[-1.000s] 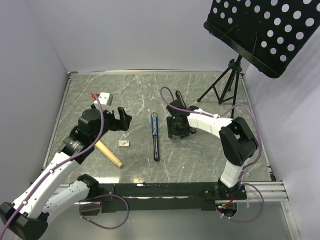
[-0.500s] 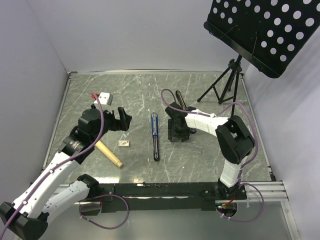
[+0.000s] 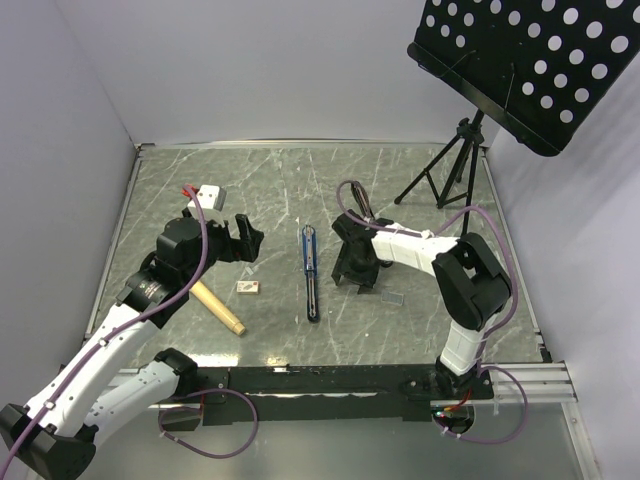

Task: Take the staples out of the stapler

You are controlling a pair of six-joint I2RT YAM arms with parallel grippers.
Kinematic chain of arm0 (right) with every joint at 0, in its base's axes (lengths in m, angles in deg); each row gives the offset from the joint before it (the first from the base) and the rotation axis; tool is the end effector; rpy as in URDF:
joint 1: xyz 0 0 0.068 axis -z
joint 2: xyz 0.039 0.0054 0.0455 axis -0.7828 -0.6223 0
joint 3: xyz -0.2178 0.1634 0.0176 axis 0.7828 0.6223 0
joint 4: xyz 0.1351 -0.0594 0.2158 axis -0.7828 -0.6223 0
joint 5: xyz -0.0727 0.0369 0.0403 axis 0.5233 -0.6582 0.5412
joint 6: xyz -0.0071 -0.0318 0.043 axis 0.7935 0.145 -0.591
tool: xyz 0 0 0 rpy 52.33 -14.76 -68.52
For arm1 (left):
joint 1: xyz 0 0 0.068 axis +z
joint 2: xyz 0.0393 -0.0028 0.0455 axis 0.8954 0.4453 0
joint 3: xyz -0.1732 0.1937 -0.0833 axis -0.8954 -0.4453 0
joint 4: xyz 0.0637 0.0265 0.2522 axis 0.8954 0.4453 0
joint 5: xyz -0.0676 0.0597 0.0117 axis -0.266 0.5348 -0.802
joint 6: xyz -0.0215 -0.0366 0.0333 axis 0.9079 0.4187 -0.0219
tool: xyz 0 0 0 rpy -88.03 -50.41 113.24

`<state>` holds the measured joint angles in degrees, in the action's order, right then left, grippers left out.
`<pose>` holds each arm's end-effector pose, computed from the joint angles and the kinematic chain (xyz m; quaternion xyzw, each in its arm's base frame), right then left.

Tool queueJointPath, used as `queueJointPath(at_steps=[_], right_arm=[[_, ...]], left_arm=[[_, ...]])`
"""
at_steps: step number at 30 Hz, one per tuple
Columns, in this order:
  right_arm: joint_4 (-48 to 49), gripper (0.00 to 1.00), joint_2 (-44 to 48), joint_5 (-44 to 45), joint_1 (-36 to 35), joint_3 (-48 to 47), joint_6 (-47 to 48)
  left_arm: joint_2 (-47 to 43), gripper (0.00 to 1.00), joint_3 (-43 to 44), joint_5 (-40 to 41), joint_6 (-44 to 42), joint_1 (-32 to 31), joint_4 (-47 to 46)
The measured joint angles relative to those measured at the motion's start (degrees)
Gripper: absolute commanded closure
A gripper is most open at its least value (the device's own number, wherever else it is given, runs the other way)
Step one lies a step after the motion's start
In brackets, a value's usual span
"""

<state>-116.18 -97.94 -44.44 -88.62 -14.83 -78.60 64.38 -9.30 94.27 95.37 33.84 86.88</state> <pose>0.2630 0.1982 0.1616 0.1543 0.9810 0.0789 0.0872 0.1620 -0.0880 0.3374 0.0413 0.8035 -0.2042 0.5577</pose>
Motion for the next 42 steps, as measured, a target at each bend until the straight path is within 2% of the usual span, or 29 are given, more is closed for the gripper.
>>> queueJointPath(at_steps=[9,22,35,42], right_arm=[[0.33,0.32,0.17,1.49,-0.15,-0.09,-5.79],[0.50,0.32,-3.17,6.60,-0.26,-6.10,-5.27],[-0.28,0.33,-3.93,8.00,-0.26,-6.47,-4.17],[-3.08,0.36,-2.29,8.07,-0.31,-6.34,-7.63]], left_arm=[[-0.02,0.03,0.00,0.00,0.00,0.00,0.00],[-0.04,0.03,-0.02,0.00,0.00,0.00,0.00],[-0.13,0.03,-0.17,-0.02,0.00,0.00,-0.02],[-0.13,0.03,-0.28,-0.02,0.00,0.00,0.00]])
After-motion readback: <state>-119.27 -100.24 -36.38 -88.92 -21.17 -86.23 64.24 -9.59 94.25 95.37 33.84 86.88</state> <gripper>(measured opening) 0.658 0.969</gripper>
